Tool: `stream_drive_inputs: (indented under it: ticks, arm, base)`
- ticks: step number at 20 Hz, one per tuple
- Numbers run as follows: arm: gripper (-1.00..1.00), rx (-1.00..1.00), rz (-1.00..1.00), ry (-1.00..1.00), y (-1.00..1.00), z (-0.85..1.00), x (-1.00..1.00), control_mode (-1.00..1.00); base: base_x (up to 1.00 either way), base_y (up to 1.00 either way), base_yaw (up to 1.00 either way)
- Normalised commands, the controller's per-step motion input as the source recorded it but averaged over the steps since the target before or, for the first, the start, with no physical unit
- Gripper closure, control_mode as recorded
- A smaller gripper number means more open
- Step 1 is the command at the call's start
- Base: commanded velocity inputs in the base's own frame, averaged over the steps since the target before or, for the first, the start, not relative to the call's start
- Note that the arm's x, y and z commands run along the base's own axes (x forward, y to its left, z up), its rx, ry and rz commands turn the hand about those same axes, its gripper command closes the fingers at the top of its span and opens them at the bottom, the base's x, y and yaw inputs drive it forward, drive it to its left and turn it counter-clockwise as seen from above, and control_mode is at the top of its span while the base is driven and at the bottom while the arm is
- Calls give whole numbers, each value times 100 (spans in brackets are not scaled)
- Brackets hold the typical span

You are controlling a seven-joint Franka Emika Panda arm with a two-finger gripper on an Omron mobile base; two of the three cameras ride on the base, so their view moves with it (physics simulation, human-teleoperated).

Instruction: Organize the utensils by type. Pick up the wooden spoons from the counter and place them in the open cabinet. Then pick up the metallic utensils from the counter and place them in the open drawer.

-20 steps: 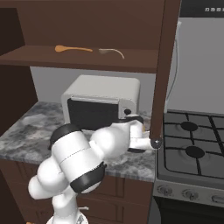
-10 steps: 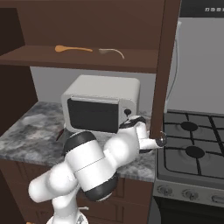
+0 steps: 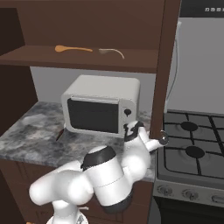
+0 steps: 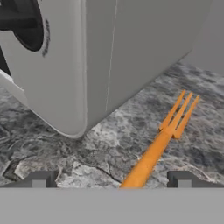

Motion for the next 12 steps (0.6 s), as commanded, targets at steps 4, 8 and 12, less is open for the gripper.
stream_drive_inputs:
  ticks: [4, 8, 12]
  arm:
    - [-100, 6, 3, 3, -1, -14, 24, -100]
    - [-100, 6, 4, 5, -7, -8, 29, -100]
    - [-100, 13, 5, 13, -18, -11, 21, -100]
  base:
    - [0, 0, 0]
    - [0, 0, 0]
    - [0, 0, 0]
